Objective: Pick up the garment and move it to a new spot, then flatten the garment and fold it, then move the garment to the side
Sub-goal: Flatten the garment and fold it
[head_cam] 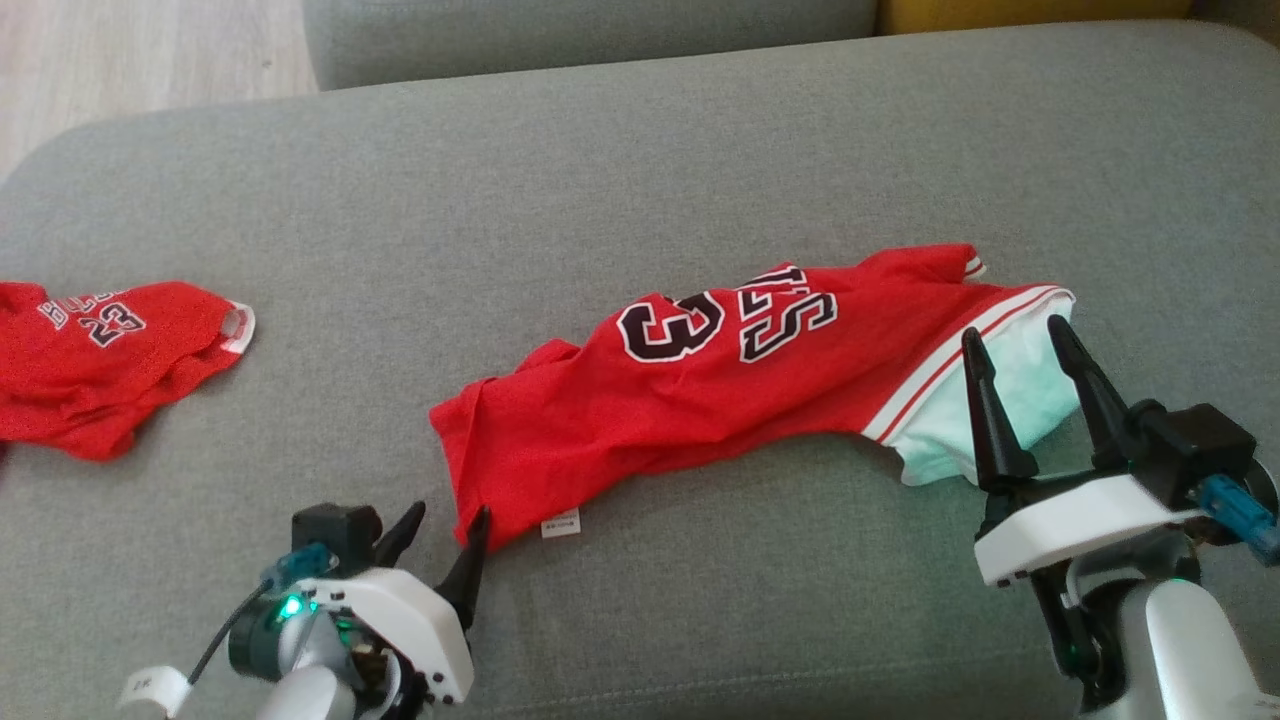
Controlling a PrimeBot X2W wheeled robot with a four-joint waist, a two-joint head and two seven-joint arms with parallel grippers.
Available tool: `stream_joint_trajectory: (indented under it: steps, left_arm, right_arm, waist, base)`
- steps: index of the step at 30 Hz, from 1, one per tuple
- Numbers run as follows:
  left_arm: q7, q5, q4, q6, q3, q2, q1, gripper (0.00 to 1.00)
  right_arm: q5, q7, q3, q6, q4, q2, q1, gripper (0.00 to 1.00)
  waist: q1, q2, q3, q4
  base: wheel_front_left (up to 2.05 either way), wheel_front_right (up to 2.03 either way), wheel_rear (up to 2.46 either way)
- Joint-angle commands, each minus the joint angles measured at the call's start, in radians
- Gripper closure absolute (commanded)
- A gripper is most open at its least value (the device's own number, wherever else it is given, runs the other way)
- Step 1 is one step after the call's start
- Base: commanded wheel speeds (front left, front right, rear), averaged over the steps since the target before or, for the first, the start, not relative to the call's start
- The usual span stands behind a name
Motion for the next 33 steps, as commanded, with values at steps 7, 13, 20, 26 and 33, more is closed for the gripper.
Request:
stream_joint_trajectory:
  steps: [7, 13, 20, 26, 33]
  left_arm:
    - [-0.016, -0.041, 0.023, -0.045, 0.036, -0.001, -0.083, 1.00]
    - [-0.078, -0.041, -0.019, -0.057, 0.047, 0.009, -0.116, 1.00]
    - [-0.139, -0.027, -0.151, -0.024, 0.088, 0.028, -0.167, 1.00]
    - [-0.124, -0.034, -0.131, -0.001, 0.123, 0.039, -0.257, 1.00]
    - [-0.098, -0.066, 0.093, -0.016, 0.141, 0.039, -0.365, 1.00]
  right_arm:
    - [0.013, -0.004, 0.020, -0.001, -0.033, -0.003, -0.037, 0.00]
    - [0.026, -0.008, 0.006, -0.001, -0.031, -0.003, -0.039, 0.00]
    - [0.029, -0.010, -0.004, -0.001, -0.038, -0.003, -0.047, 0.00]
    - [0.034, -0.011, 0.002, -0.001, -0.046, -0.003, -0.069, 0.00]
    - [0.046, -0.022, 0.010, -0.001, -0.038, -0.003, -0.095, 0.00]
  waist:
    - [0.0000, 0.0000, 0.016, -0.008]
    - [0.0000, 0.0000, 0.019, -0.006]
    - [0.0000, 0.0000, 0.031, -0.007]
    - [0.0000, 0.0000, 0.070, -0.034]
    - [0.0000, 0.0000, 0.122, -0.085]
  base:
    - [0.00, 0.00, 0.00]
    - [0.00, 0.00, 0.00]
    - [0.00, 0.00, 0.00]
    - [0.00, 0.00, 0.00]
    - [0.00, 0.00, 0.00]
